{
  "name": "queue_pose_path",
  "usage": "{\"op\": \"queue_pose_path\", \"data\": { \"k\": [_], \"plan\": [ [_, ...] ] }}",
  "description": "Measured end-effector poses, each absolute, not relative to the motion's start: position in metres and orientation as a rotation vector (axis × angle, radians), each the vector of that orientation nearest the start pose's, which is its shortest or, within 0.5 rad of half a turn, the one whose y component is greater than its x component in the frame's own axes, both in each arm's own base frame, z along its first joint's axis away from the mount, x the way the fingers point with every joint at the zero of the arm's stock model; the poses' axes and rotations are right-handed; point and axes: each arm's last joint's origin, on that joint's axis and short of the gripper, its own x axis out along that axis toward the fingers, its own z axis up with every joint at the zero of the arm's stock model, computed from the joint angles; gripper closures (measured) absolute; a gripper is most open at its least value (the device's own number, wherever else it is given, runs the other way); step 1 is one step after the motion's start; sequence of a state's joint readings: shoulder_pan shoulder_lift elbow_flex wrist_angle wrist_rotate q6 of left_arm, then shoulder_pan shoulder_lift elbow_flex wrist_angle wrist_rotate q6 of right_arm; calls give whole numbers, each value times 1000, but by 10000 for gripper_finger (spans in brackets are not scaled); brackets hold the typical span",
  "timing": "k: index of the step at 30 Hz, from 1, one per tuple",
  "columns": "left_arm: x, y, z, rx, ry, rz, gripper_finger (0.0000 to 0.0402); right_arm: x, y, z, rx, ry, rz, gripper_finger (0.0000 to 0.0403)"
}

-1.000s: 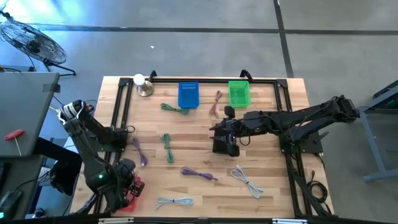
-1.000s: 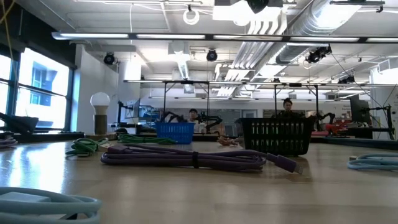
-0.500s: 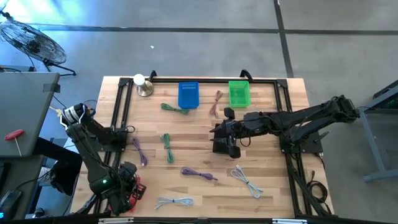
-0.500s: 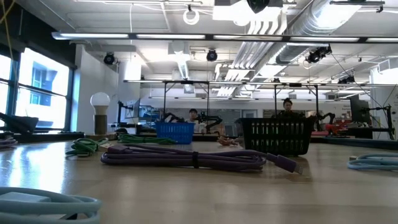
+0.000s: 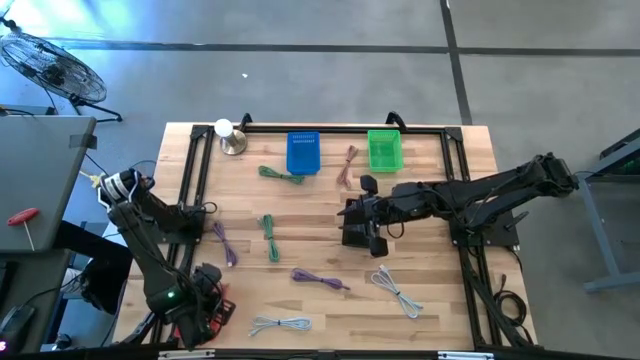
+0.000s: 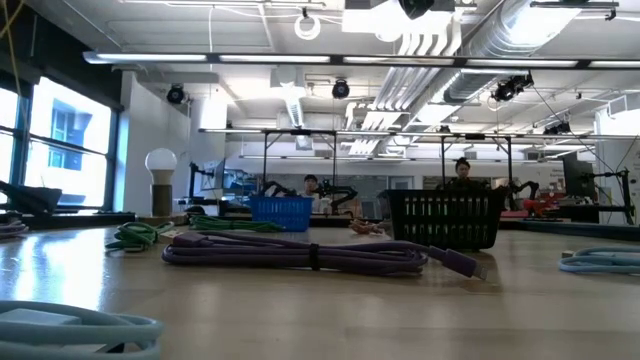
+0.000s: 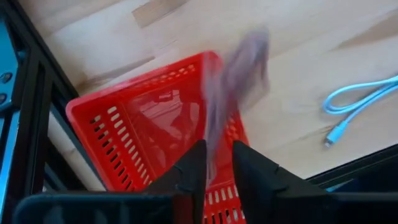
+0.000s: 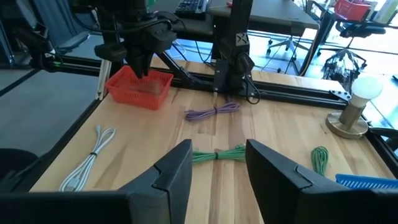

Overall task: Pick & Place USB Port
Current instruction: Put the right pink charger cable into the red bin, then put the top green charger cable into the green bin

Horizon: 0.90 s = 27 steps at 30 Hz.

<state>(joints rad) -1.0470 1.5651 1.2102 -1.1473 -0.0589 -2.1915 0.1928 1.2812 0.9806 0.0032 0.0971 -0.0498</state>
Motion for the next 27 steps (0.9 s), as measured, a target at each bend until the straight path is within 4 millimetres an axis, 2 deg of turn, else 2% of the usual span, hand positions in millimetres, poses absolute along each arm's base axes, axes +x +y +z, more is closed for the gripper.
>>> {"op": "queue_pose_path", "data": {
  "k": [6,11,13,16,19,22,27],
  "plan": [
    [139,-238,239,-929,1345,855,293,284,53,313,-92,292,103,261],
    [137,-234,245,-910,1323,841,285,284,53,313,-89,292,124,261],
    [143,-233,256,-946,1262,803,285,284,54,313,-87,291,138,261],
    [155,-228,284,-927,1133,684,284,284,54,313,-86,290,143,260],
    [169,-218,312,-773,1011,573,284,284,54,313,-86,290,143,261],
    [183,-207,334,-544,910,466,284,284,54,313,-87,291,143,261],
    [204,-189,352,-112,783,379,284,283,54,312,-90,305,144,261]
  ]
}}
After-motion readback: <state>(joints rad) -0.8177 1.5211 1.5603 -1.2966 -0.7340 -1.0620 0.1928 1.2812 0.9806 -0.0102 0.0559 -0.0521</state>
